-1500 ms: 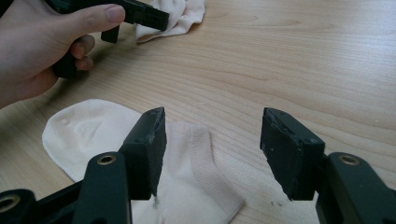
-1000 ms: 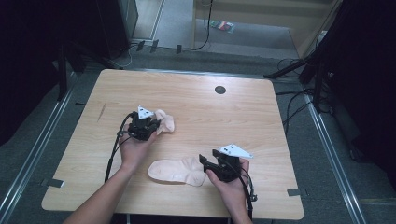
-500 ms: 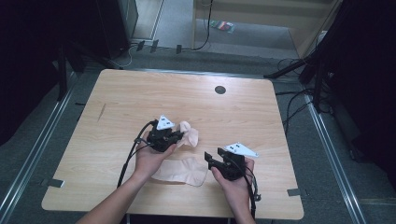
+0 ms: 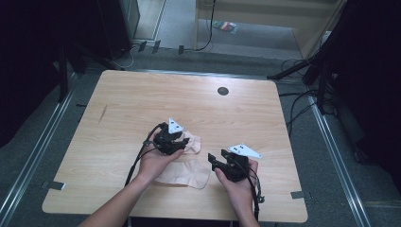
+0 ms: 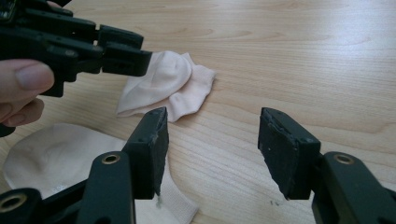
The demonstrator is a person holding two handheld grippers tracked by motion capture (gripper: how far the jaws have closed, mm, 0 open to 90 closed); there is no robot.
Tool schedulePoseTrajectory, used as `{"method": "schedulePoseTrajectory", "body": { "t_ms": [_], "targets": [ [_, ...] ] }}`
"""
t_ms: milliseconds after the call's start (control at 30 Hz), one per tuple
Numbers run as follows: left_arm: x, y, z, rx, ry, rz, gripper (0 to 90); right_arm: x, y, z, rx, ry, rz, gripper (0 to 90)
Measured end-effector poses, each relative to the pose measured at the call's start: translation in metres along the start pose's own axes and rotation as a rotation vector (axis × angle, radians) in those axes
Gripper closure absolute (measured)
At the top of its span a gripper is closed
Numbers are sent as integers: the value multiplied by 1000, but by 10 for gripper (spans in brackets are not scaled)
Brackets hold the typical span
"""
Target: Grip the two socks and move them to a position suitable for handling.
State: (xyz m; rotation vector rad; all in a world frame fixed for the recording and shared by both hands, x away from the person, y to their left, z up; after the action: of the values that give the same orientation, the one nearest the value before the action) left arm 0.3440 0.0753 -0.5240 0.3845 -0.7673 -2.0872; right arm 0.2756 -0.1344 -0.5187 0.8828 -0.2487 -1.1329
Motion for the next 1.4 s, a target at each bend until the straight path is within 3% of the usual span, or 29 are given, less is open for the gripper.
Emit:
{"method": "schedulePoseTrajectory", "body": {
  "t_ms": [133, 233, 267, 367, 533, 600, 700, 867, 933, 1133, 1233, 1267, 1400],
  "targets": [
    [2, 4, -17, -77, 46, 18, 649, 0, -1, -2, -5, -2, -3, 439],
    [2, 4, -22, -96, 51, 27, 723, 1, -1, -3, -4, -2, -2, 440],
    [1, 3, -25, -119, 61, 22, 790, 2, -1, -4, -4, -2, -8, 440],
    [-2, 2, -26, -125, 38, 12, 878, 3, 0, -8, -8, -7, -11, 445],
    [-8, 1, -19, -87, -18, 37, 890, 2, 14, -23, -10, -5, 3, 507],
    [-8, 0, -17, -77, -18, 36, 892, 2, 17, -28, -14, -4, 12, 539],
    [-10, -2, -12, -53, -39, 41, 892, -2, 31, -54, -73, 4, 62, 582],
    [-13, -1, -5, -32, -52, 40, 892, -3, 43, -82, -120, -25, 75, 587],
    [-13, -2, -3, -16, -65, 51, 892, -4, 45, -89, -128, -16, 76, 624],
    [-16, -4, 4, 15, -88, 59, 892, -9, 42, -102, -163, -69, 125, 707],
    [-17, -5, 7, 32, -100, 72, 892, -9, 40, -104, -165, -78, 142, 780],
    [-20, -8, 10, 35, -110, 75, 892, -10, 40, -103, -169, -73, 152, 867],
    [-30, -17, 19, 69, -124, 108, 892, -8, 40, -100, -175, -89, 153, 887]
  ]
}}
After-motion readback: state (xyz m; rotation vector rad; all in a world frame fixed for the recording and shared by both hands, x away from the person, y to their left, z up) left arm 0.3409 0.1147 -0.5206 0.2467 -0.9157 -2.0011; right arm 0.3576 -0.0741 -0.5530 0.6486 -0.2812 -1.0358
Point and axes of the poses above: each handheld gripper's, and its own axes: z roughly backward along the jaws, y roughly out of its top, x roughly to its right, the point moved 2 cm from there along -z, roughly forward along the jaws, and after that the axes turned 7 degrees about -x, right-handed, at the moved point
